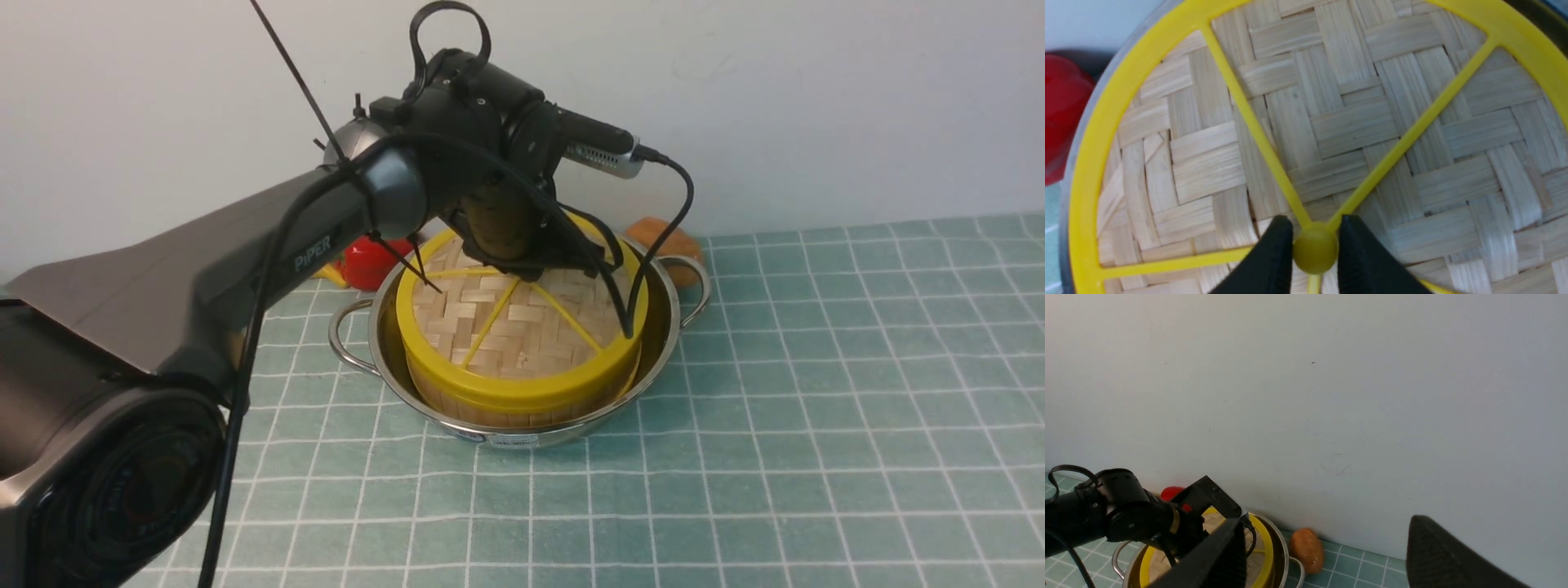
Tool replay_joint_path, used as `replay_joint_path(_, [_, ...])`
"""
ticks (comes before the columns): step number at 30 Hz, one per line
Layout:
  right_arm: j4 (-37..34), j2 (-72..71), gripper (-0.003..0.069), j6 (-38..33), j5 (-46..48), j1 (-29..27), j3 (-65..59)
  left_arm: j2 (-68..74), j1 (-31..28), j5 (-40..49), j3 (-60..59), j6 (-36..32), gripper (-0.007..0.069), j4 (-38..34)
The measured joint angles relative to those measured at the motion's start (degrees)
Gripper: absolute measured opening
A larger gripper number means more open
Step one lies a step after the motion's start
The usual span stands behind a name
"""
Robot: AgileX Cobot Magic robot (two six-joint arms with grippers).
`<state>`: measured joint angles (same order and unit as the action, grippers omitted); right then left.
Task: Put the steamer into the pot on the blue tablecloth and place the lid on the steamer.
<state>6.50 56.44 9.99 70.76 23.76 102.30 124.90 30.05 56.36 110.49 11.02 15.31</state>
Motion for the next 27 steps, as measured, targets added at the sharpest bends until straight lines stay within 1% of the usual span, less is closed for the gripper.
replay_joint_path(4, [0.1, 0.0, 0.0513, 0.0, 0.0, 0.0, 0.0, -0.9, 0.0, 1.5, 0.0, 0.0, 0.0402, 1.9])
replay_joint_path(5, [0.1, 0.0, 0.0513, 0.0, 0.0, 0.0, 0.0, -2.1, 0.0, 1.8, 0.0, 0.0, 0.0473, 3.5])
replay_joint_path(6, [0.1, 0.0, 0.0513, 0.0, 0.0, 0.0, 0.0, -2.1, 0.0, 1.8, 0.0, 0.0, 0.0482, 3.8])
replay_joint_path(9, [0.1, 0.0, 0.0513, -0.7, 0.0, 0.0, 0.0, -8.0, 0.0, 1.9, 0.6, 0.0, 0.0624, 9.2])
replay_joint_path(12, [0.3, 0.0, 0.0513, -2.1, 0.0, 0.0, 0.0, -13.3, 0.0, 2.9, 0.9, 0.0, 0.0661, 11.9])
replay_joint_path(14, [0.7, 0.0, 0.0512, -2.8, 0.0, 0.0, 0.0, -16.1, 0.0, 4.3, 1.1, 0.0, 0.0657, 12.7])
replay_joint_path(15, [1.1, 0.0, 0.0501, -3.5, 0.0, 0.0, 0.0, -18.5, 0.0, 5.8, 1.1, 0.0, 0.0636, 13.3])
replay_joint_path(18, [1.3, -0.8, 0.0452, -4.5, -0.1, 0.0, -0.5, -23.8, 0.0, 10.8, 1.1, -0.2, 0.0529, 14.3])
replay_joint_path(19, [1.3, -1.0, 0.0442, -4.7, -0.1, 0.0, -0.7, -24.1, -0.1, 11.1, 1.1, -0.2, 0.0507, 14.4])
replay_joint_path(20, [1.4, -2.2, 0.0390, -5.7, -0.3, 0.0, -2.5, -26.9, -0.1, 12.8, 1.1, -0.2, 0.0382, 14.5])
replay_joint_path(21, [1.6, -3.3, 0.0363, -5.9, -0.4, 0.0, -3.7, -28.0, -0.1, 13.0, 1.1, -0.2, 0.0340, 14.5])
replay_joint_path(23, [2.4, -5.7, 0.0298, -6.8, -0.4, 0.0, -7.5, -30.6, -0.1, 13.1, 1.1, -0.2, 0.0193, 14.5])
replay_joint_path(24, [2.7, -6.7, 0.0275, -6.9, -0.4, 0.0, -9.1, -31.5, -0.1, 13.1, 1.1, -0.3, 0.0164, 14.5])
replay_joint_path(25, [3.7, -10.0, 0.0215, -7.2, -0.4, 0.0, -13.9, -33.8, -0.1, 13.2, 1.1, -0.6, 0.0060, 14.5])
replay_joint_path(26, [4.3, -11.8, 0.0193, -7.3, -0.6, 0.0, -16.6, -34.9, -0.1, 13.2, 1.1, -0.8, 0.0021, 14.5])
replay_joint_path(27, [4.9, -14.3, 0.0151, -7.2, -1.4, 0.0, -20.2, -36.3, -0.1, 13.2, 1.1, -1.0, 0.0001, 14.4])
